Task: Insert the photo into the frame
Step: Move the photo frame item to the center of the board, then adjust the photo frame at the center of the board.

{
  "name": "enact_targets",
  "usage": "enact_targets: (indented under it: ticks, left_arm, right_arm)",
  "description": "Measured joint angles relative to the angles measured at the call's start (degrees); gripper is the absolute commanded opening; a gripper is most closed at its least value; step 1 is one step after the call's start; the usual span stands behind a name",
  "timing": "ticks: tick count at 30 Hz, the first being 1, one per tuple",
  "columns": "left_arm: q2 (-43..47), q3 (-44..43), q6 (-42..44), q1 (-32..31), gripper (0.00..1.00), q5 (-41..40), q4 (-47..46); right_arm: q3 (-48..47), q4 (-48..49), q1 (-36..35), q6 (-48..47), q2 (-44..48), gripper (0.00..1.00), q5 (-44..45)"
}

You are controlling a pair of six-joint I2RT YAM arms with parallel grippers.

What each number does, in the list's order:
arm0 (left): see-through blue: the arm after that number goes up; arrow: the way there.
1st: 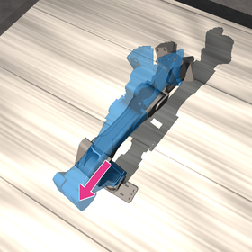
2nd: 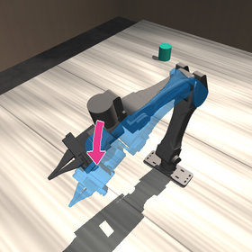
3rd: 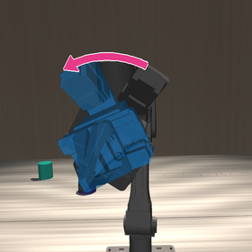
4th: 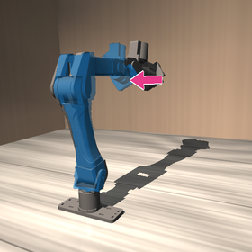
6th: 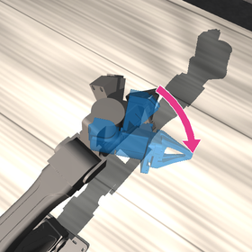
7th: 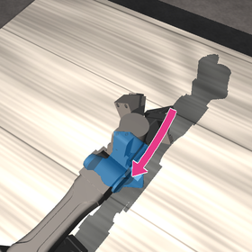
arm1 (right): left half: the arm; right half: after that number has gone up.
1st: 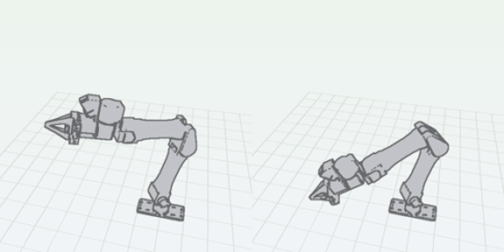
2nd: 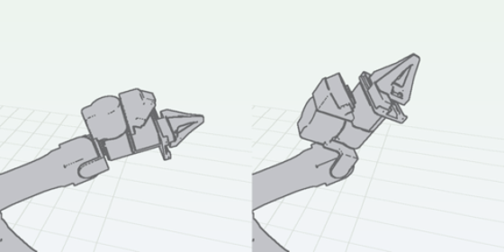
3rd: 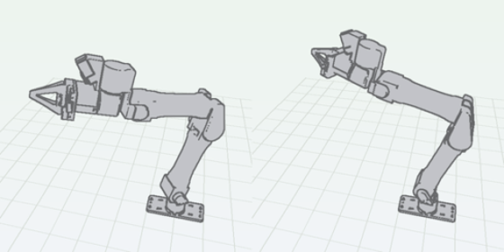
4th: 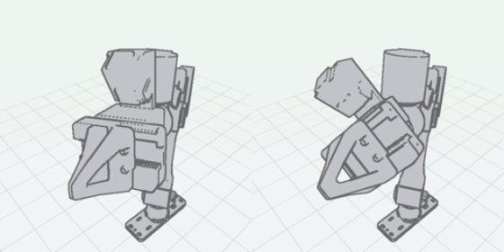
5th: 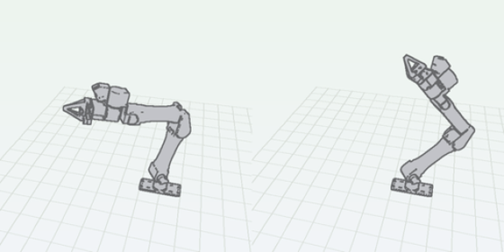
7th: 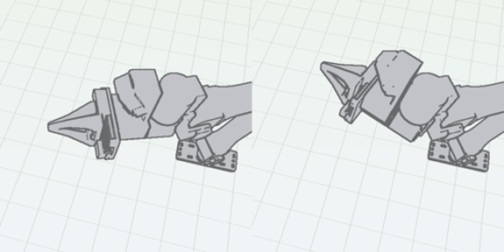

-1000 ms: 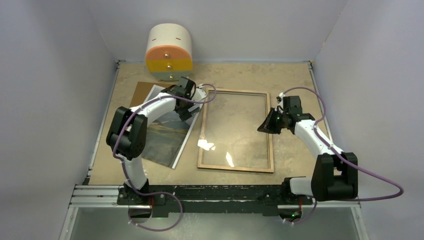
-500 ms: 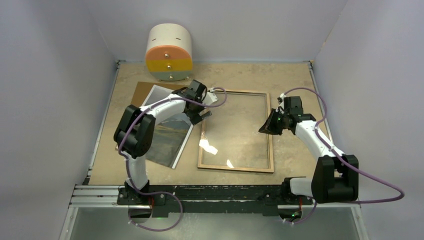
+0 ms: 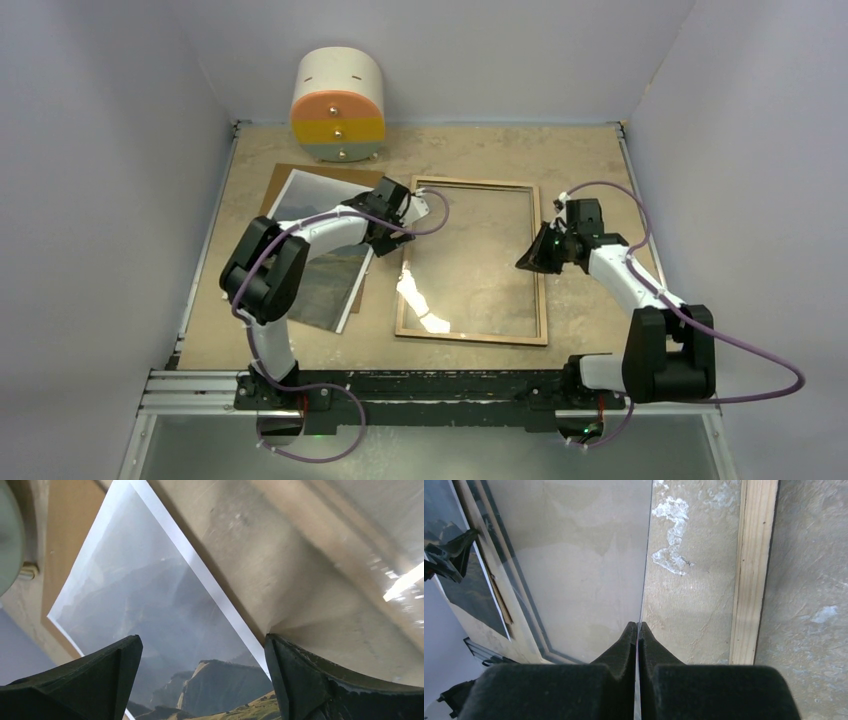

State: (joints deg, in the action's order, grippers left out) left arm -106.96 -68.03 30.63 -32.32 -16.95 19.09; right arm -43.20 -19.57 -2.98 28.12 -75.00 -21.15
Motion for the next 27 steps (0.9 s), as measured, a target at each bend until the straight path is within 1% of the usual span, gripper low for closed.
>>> enact_targets:
  ticks: [4,7,13,16,21,27]
  left_arm:
    - [1.2,2.0,1.5,1.8,1.00,-2.0,-1.2]
    - [1.4,1.9,1.7,2.7,1.00,-2.4,-0.3]
    - [1.3,-2.0,-0.1,3.1,1.00,0.4,6.6]
    - [1.3,-4.8,-1.4,3.0,1.00,2.3,8.0]
    - [0.9,-5.7,-2.5,3.0,1.00,3.9,8.9]
    - [-0.6,-5.8,-2.9,3.0,1.00,5.0,9.6]
  right_arm:
    - [1.6,1.6,-1.0,1.3,0.0,0.00,-0.9]
    - [1.8,3.0,-3.0,2.5,0.0,0.00,-0.9]
    - [1.8,6.3,-7.9,5.6,-1.6,0.00,-0.9]
    - [1.7,6.6,-8.9,6.6,-1.7,0.00,-0.9]
    - [-0.3,2.6,-7.9,6.7,0.2,0.00,0.7]
    - [-3.7,-3.0,-2.6,4.6,6.3,0.00,5.7]
